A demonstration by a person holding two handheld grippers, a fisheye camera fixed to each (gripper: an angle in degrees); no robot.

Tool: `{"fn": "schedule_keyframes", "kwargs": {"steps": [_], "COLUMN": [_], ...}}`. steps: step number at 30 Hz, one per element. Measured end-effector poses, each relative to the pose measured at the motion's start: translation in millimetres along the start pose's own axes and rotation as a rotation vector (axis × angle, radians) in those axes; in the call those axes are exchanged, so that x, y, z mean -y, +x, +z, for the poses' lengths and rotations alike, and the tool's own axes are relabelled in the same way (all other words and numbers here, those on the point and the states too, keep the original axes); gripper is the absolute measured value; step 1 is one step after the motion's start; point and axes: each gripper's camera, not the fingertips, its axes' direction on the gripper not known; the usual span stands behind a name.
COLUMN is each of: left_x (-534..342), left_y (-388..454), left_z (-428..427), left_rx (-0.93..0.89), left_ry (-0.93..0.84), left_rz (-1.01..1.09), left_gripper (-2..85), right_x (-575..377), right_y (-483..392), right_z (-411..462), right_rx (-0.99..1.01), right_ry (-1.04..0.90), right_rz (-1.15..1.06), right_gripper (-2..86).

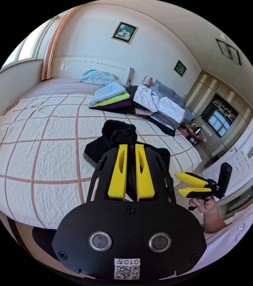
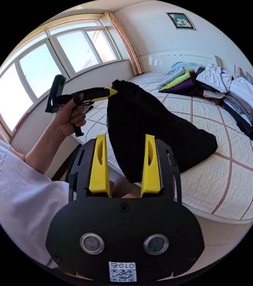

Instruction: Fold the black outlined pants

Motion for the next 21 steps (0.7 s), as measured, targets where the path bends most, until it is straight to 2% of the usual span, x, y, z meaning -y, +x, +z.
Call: {"fn": "schedule_keyframes", "kwargs": {"steps": [5,10,14,18,19,21], "left_x": [25.8,35.5,37.1,28.7,22.8,11.0], "left_y": [82.4,155.2,179.7,155.0,144.3,136.3], "left_z": [7.8,24.0,22.4,-5.1,-3.0,7.7], "left_rx": [-0.137,-0.246,-0.196,-0.018,0.039,0.040], "left_ry": [-0.035,-0.092,-0.101,-0.060,-0.094,-0.169], "left_rz": [0.176,0.301,0.404,0.443,0.448,0.484], "left_gripper": [5.7,5.5,6.1,8.8,9.8,11.0], "right_x": [20.2,20.0,7.1,-19.3,-30.3,-45.4], "right_y": [-37.6,-28.7,1.8,49.6,62.9,76.7], "right_z": [-16.7,-26.9,-39.4,-83.6,-108.4,-149.0], "right_rx": [-0.299,-0.362,-0.362,-0.278,-0.282,-0.309], "right_ry": [0.101,0.156,0.151,0.210,0.262,0.340], "right_rz": [-0.041,0.095,0.182,0.298,0.336,0.379], "right_gripper": [18.2,15.9,5.9,4.4,4.3,4.2]}}
